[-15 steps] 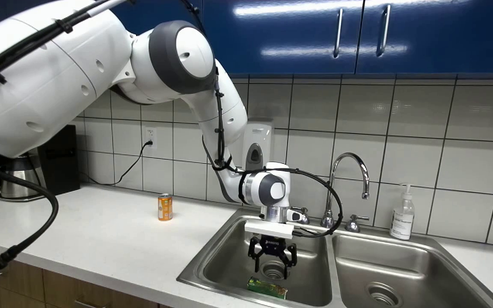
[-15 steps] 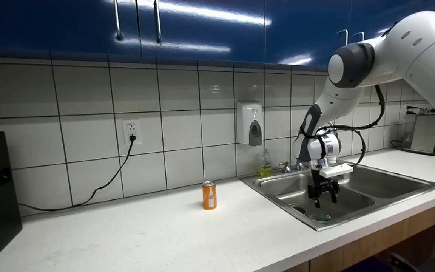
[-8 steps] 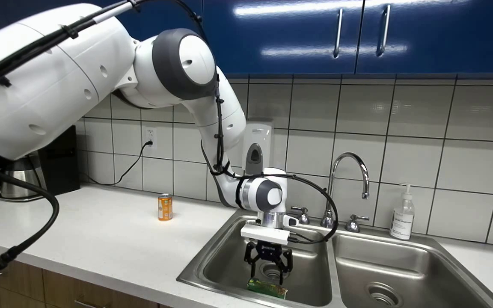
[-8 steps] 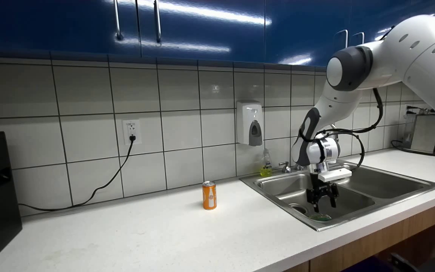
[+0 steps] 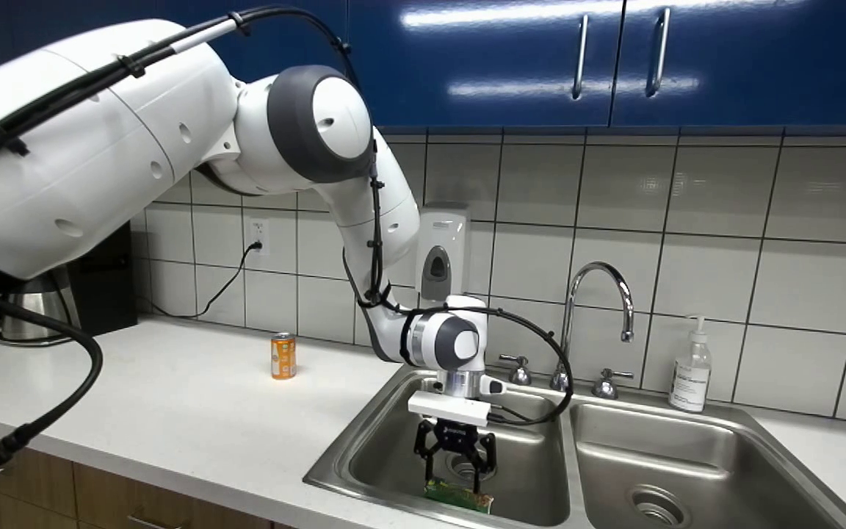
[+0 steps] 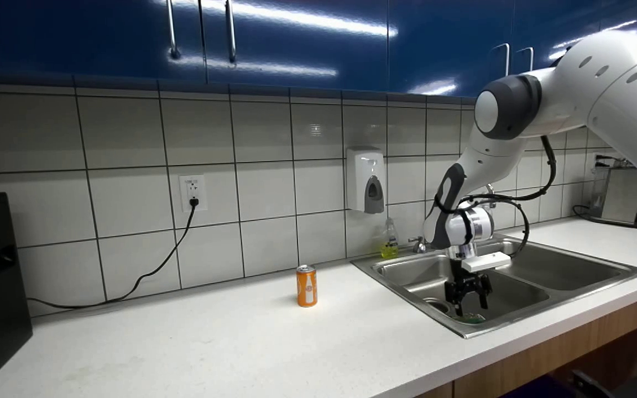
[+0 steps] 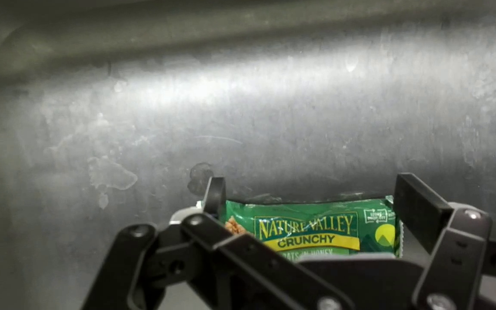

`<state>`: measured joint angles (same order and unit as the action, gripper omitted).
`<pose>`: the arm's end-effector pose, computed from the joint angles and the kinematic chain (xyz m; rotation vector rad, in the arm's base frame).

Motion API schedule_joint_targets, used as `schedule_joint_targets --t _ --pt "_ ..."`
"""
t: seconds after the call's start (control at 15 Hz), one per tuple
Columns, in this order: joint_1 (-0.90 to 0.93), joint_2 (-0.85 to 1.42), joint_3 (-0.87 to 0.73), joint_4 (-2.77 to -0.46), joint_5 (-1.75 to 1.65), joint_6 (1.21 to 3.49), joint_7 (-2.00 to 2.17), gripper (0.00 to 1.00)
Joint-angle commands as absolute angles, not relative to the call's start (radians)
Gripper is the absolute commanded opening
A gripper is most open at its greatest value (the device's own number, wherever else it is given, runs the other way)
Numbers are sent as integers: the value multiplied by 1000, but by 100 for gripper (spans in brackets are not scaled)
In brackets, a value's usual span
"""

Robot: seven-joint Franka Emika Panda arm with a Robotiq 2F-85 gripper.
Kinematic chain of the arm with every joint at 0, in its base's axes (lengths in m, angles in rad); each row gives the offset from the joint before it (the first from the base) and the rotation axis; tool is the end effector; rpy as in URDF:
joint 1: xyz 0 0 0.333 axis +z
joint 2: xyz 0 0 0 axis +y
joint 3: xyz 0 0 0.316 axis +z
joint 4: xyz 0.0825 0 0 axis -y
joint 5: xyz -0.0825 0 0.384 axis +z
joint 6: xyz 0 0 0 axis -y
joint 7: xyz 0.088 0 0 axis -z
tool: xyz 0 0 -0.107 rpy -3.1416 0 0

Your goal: Remove the green object from the sink

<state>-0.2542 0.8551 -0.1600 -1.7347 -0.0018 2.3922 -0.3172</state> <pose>0.5798 -0.2511 0.0780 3.0709 -0.0808 -0.3401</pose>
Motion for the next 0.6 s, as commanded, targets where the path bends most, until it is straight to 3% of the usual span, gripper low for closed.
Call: schedule_joint_targets --t 0.0,0.53 --pt "-265 867 -145 -1704 -26 2390 -282 100" --pt "-276 882 -132 -1679 33 2369 -189 100"
